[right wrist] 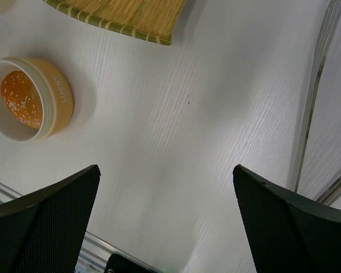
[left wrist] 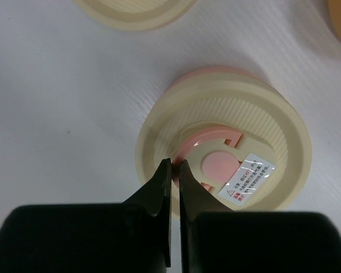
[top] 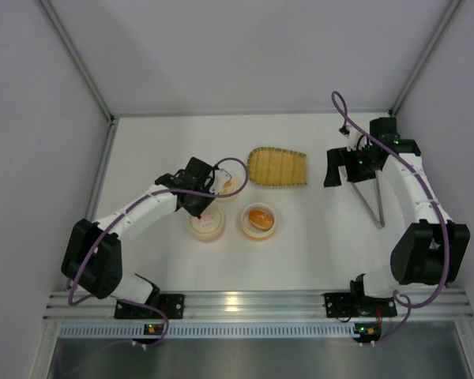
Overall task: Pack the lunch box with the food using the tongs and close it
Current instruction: Close the box lid on the packing box, then pick up the box lid from the center of the board.
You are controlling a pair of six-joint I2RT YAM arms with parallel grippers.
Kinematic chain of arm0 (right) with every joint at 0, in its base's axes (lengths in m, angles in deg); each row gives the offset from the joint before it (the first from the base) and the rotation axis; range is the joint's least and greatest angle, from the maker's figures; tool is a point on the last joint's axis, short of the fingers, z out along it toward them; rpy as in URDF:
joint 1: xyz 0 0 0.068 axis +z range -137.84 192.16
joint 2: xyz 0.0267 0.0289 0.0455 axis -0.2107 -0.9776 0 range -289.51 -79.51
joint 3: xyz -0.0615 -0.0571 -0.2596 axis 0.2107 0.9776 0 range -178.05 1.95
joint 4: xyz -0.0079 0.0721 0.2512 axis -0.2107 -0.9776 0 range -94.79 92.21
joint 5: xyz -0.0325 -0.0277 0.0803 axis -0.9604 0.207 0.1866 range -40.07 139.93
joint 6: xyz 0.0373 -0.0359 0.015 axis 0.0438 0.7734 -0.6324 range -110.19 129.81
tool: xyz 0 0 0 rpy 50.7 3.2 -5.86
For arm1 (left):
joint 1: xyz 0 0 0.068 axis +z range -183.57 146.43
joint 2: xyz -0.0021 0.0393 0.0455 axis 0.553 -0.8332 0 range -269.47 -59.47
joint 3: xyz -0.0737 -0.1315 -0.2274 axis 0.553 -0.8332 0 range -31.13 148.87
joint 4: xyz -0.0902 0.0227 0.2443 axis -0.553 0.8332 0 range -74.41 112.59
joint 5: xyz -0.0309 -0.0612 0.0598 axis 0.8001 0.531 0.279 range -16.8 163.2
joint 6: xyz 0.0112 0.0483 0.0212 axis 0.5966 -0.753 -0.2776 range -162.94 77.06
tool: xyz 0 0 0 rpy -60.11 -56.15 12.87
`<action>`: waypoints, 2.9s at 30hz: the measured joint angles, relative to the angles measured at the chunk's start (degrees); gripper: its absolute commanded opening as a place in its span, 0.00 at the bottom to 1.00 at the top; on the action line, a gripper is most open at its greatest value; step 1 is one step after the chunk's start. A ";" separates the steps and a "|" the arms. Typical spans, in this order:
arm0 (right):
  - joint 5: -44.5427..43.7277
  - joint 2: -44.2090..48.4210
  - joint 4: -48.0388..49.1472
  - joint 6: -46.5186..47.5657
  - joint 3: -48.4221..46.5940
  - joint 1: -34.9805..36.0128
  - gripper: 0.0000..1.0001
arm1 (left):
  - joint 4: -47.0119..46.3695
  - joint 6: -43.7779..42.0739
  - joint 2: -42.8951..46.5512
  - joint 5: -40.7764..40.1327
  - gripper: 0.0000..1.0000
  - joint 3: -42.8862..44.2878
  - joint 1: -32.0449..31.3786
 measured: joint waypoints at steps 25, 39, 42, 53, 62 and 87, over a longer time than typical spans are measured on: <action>0.42 0.00 0.00 -0.02 0.00 0.00 0.99 | 12.68 -17.79 3.26 -1.62 0.66 -0.37 12.22; 2.56 0.00 0.04 -1.03 -0.09 0.00 0.99 | 23.32 -7.26 -6.60 7.98 0.45 30.82 12.33; 2.93 0.00 0.15 -1.31 -0.09 0.00 0.99 | 21.66 -0.59 -12.81 9.68 0.35 32.11 12.33; 3.32 0.00 0.39 -1.55 -0.09 0.00 0.99 | 12.85 18.84 -30.27 13.77 0.40 33.09 12.33; 3.34 0.00 2.36 -1.62 -0.02 0.07 0.99 | 9.22 25.29 -31.67 19.63 0.62 33.42 12.63; 2.78 -0.09 2.38 -1.42 -0.02 0.35 0.99 | 6.67 36.22 -37.33 10.12 0.71 37.07 12.72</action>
